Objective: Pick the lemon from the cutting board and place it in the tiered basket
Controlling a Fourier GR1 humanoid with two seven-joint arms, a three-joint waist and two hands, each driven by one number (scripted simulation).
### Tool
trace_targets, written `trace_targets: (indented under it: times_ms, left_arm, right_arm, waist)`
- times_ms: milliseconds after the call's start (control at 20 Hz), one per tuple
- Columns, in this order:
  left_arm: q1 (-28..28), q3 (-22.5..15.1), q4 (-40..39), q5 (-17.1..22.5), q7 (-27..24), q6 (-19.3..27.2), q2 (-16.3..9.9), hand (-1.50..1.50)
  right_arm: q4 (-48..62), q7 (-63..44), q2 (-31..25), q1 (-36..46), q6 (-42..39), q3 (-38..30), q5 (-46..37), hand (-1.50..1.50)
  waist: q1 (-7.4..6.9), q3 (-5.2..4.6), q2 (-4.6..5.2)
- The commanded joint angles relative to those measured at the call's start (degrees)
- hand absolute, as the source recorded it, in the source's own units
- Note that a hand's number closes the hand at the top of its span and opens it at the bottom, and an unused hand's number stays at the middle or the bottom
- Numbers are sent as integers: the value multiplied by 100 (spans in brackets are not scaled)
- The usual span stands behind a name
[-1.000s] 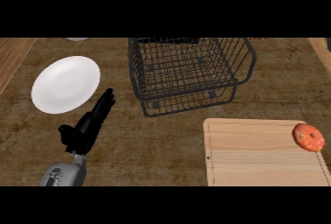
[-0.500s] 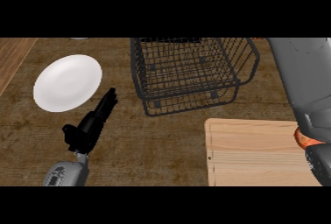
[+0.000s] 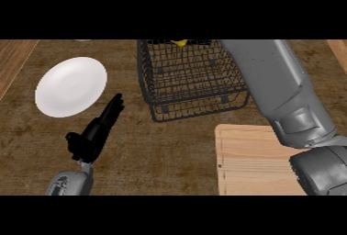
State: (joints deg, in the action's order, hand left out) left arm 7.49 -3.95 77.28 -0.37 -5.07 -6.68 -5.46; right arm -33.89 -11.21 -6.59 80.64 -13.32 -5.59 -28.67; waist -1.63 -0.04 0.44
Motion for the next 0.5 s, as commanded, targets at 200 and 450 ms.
trace_targets:
  times_ms: [200, 450]
  left_arm:
    - [18, -10, -95, -102, -38, 103, 104, 0]
    - [-57, 15, -123, -91, -171, 14, 32, 0]
  right_arm:
    - [547, -230, 332, 421, -45, -498, 480, 150]
    - [1188, -1397, 555, 530, -79, -1048, 1032, 150]
  waist:
    - [46, 1, -13]
    - [5, -3, -2]
